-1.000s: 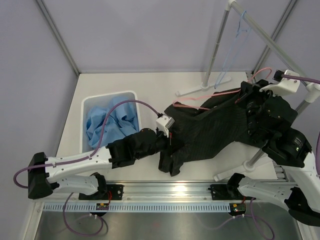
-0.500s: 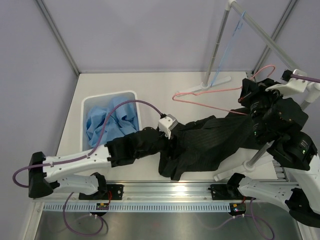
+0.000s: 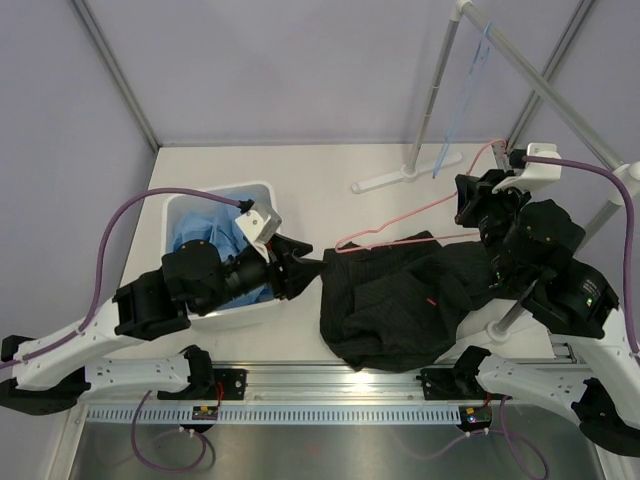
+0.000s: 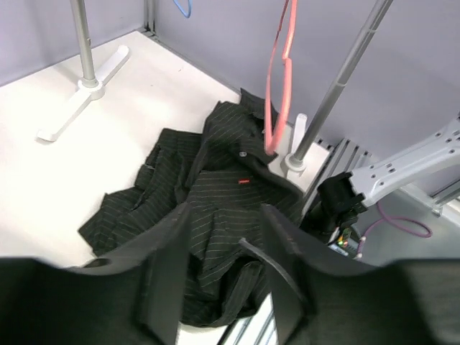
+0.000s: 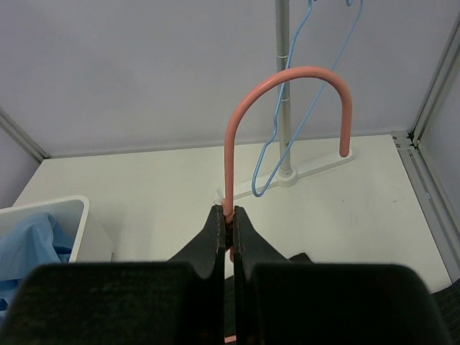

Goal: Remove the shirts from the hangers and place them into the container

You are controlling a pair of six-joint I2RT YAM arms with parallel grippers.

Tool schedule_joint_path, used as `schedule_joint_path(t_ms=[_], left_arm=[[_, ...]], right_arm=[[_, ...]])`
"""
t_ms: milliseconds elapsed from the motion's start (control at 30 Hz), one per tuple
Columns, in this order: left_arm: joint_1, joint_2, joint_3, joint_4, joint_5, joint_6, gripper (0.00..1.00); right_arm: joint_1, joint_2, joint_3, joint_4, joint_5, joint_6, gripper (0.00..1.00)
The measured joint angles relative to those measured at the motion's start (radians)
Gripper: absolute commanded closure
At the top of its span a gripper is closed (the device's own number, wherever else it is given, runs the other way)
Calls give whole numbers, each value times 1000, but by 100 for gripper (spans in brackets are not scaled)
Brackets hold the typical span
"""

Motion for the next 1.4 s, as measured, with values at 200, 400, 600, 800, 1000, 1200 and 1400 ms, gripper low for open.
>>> schedule_joint_path(t_ms=[200, 400, 600, 800, 1000, 1200, 1400], left_arm=[[0, 91, 0, -5, 20, 27, 24], [0, 109, 0, -11, 56, 34, 22], [0, 109, 0, -6, 82, 39, 45], [0, 163, 53, 5, 125, 55, 90], [1, 208, 80, 10, 146, 51, 100], [0, 209, 80, 17, 150, 47, 100], [-3, 210, 81, 32, 105, 64, 100]], right_arm=[[0, 21, 5, -42, -69, -4, 100], [0, 43, 5, -53, -108, -10, 100], [0, 49, 5, -53, -153, -11, 100], [0, 63, 5, -59, -192, -13, 100], [-5, 62, 5, -77, -186, -35, 95], [-6, 45, 4, -111, -183, -31, 22], [-5, -104, -29, -194, -220, 61, 14]])
